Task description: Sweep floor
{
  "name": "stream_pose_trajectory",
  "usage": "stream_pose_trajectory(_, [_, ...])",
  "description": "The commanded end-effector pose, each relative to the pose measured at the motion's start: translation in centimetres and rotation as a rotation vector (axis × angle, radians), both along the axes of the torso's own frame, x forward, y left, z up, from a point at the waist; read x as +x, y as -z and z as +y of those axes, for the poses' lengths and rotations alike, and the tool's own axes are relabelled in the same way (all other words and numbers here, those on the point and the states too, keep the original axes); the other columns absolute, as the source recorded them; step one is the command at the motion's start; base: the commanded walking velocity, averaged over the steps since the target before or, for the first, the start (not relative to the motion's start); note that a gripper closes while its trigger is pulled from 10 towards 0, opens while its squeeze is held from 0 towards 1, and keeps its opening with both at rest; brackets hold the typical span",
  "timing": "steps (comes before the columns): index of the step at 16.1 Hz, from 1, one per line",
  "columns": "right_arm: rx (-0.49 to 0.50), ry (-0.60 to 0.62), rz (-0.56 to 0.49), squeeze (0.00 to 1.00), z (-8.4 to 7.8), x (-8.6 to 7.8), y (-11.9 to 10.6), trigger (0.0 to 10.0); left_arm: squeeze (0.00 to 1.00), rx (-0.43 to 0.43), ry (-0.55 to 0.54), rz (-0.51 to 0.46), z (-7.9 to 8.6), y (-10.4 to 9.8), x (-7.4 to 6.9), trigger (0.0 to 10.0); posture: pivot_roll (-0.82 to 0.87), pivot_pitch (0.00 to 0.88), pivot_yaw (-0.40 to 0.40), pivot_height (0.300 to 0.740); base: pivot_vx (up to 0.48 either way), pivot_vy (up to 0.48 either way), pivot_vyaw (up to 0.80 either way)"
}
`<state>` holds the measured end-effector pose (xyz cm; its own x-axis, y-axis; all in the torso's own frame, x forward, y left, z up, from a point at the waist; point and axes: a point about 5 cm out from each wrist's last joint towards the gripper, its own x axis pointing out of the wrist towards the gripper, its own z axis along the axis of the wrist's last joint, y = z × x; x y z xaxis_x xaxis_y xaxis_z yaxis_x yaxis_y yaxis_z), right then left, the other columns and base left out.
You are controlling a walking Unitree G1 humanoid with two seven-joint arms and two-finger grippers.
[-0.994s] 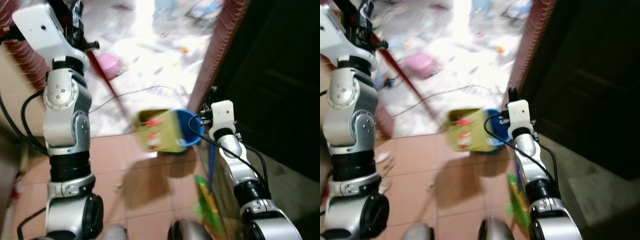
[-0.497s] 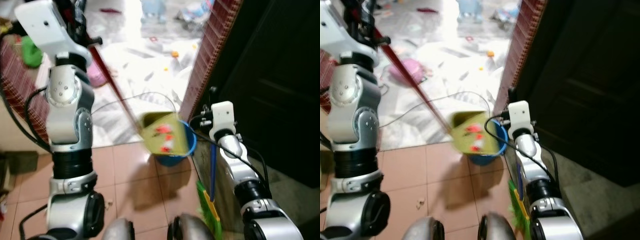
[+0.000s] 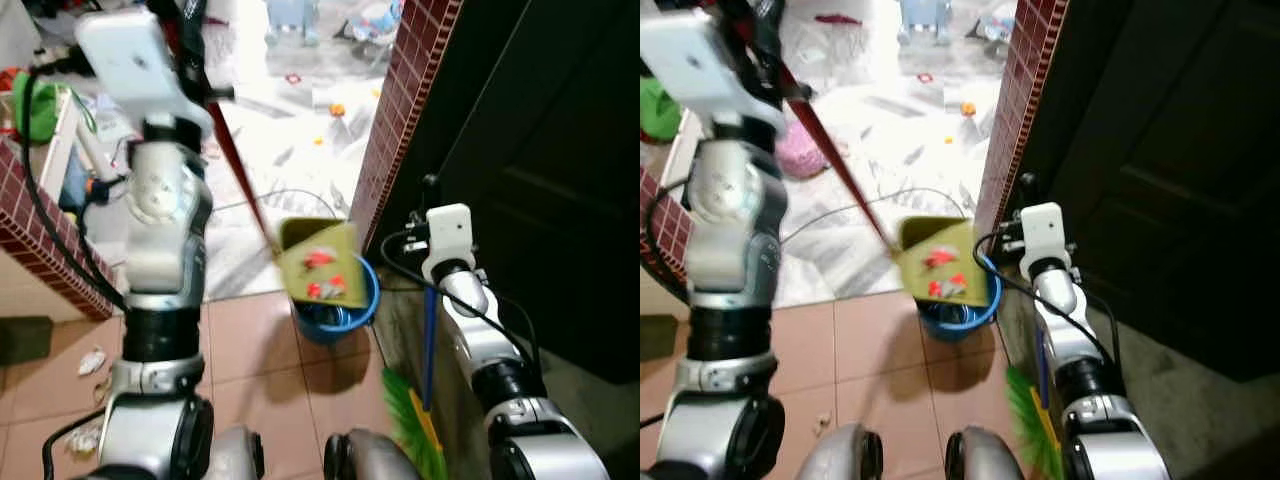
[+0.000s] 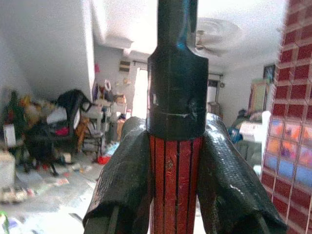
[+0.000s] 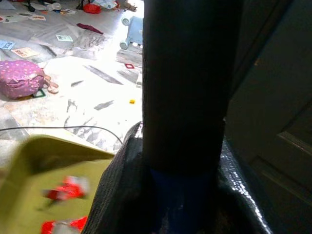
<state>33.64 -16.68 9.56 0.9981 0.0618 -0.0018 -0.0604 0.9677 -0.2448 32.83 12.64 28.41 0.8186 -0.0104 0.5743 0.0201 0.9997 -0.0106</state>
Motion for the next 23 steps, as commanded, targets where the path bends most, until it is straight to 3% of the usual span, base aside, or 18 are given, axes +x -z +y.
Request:
stream_pose_trajectory(1, [-0.007, 0.003, -0.027, 0.0, -0.3, 0.2, -0.6, 10.0, 0.0, 0.057, 0.034, -0.091, -1.3, -0.9, -0.6, 10.0, -0.03, 0.106, -0.043, 0.74, 0.0, 0.0, 0.0])
stream_pose_trajectory(5, [-0.004, 0.005, -0.038, 0.0, -0.1, 0.4, -0.9, 10.0, 0.0, 0.158, 0.14, -0.112, -4.4, 0.7, -1.0, 10.0, -0.04, 0.111, -0.032, 0.74, 0.0, 0.0, 0.0])
stream_pose_trajectory(7, [-0.004, 0.005, -0.04, 0.0, -0.1, 0.4, -1.0, 10.0, 0.0, 0.223, 0.273, -0.123, -6.9, 1.0, -1.6, 10.0, -0.04, 0.115, -0.033, 0.74, 0.0, 0.0, 0.0])
stream_pose_trajectory(11, [-0.003, 0.004, -0.04, 0.0, -0.2, 0.6, -1.0, 10.0, 0.0, 0.473, 0.549, -0.212, -11.8, 0.8, -4.2, 10.0, -0.03, 0.125, -0.03, 0.74, 0.0, 0.0, 0.0])
stream_pose_trajectory(13, [-0.006, 0.006, -0.042, 0.0, -0.2, 0.6, -1.0, 10.0, 0.0, 0.642, 0.7, -0.264, -14.3, 1.6, -6.3, 10.0, -0.03, 0.125, -0.028, 0.74, 0.0, 0.0, 0.0])
stream_pose_trajectory(17, [-0.004, 0.007, -0.044, 0.0, -0.1, 0.6, -1.0, 10.0, 0.0, 0.677, 0.699, -0.277, -15.2, 2.1, -6.7, 10.0, -0.04, 0.119, -0.028, 0.74, 0.0, 0.0, 0.0])
stream_pose_trajectory(20, [-0.006, 0.006, -0.043, 0.0, -0.1, 0.6, -1.0, 10.0, 0.0, 0.591, 0.652, -0.242, -14.2, 1.5, -5.9, 10.0, -0.03, 0.117, -0.03, 0.74, 0.0, 0.0, 0.0])
stream_pose_trajectory(23, [-0.009, 0.004, -0.038, 0.0, -0.1, 0.7, -0.9, 10.0, 0.0, 0.396, 0.618, -0.149, -13.1, 1.1, -4.8, 10.0, -0.03, 0.115, -0.035, 0.74, 0.0, 0.0, 0.0])
